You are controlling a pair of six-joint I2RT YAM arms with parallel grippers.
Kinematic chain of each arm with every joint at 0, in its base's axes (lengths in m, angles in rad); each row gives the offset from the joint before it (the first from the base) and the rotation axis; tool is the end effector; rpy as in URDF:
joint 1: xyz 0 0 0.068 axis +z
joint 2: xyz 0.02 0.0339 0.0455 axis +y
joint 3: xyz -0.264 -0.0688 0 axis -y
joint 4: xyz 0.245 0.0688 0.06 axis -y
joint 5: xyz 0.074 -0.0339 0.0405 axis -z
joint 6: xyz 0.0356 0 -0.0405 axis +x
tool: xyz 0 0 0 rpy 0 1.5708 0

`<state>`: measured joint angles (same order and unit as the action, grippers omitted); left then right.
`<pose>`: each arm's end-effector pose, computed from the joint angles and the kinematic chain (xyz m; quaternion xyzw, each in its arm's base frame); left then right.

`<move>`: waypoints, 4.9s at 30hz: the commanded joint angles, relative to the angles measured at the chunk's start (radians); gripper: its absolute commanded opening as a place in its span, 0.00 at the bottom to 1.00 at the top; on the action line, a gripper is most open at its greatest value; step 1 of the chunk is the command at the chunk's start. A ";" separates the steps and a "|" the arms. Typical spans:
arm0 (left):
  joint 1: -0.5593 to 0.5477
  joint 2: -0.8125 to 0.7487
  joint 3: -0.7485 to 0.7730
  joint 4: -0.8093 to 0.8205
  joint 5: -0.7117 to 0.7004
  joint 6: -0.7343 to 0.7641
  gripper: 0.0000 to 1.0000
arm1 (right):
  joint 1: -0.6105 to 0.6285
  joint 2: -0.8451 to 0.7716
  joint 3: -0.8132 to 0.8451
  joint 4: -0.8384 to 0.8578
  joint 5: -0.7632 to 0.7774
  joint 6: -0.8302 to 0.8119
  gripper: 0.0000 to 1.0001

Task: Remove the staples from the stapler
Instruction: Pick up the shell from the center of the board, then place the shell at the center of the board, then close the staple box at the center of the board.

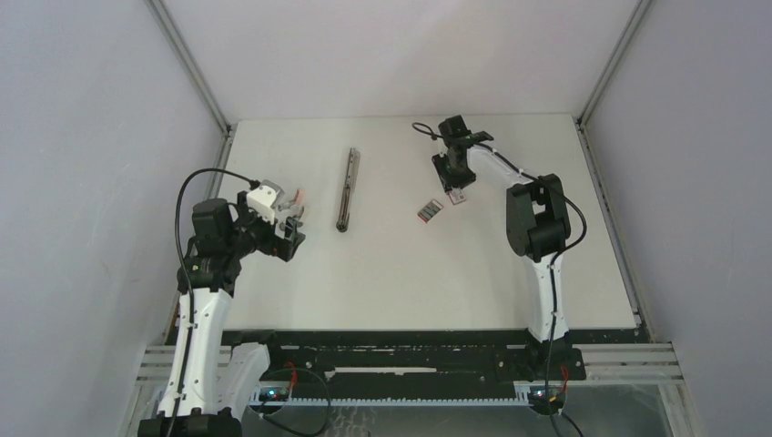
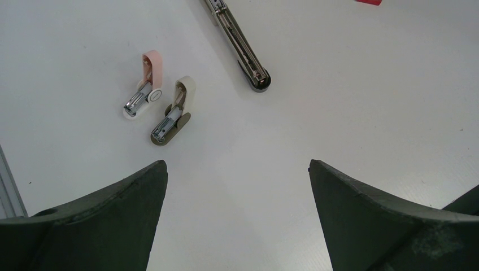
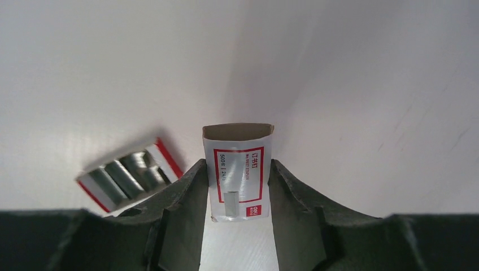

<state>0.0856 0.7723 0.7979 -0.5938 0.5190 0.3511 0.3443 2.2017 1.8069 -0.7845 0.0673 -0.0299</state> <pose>0.1636 -0.0037 0.3075 0.2344 0.8238 -0.1191 0.5022 0.4402 0.1553 0.1866 -0.1759 0.9645 -0.0022 0.1972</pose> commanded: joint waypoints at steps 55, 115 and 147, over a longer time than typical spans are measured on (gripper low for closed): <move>-0.338 0.443 0.356 -0.050 0.112 0.654 1.00 | -0.180 -0.127 0.123 -0.177 -0.720 -0.135 0.96; -0.606 0.648 0.380 -0.040 -0.112 0.472 1.00 | -0.102 0.061 0.026 -0.207 -0.873 -0.243 0.80; -0.456 0.995 0.487 0.429 -0.013 -0.578 1.00 | -0.055 -0.346 -0.402 0.245 -0.732 -0.738 0.87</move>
<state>-0.3855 1.7535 1.2327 -0.2291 0.4389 -0.1074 0.2573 1.9224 1.4136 -0.6022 -0.6220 -0.6731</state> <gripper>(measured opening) 0.996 0.870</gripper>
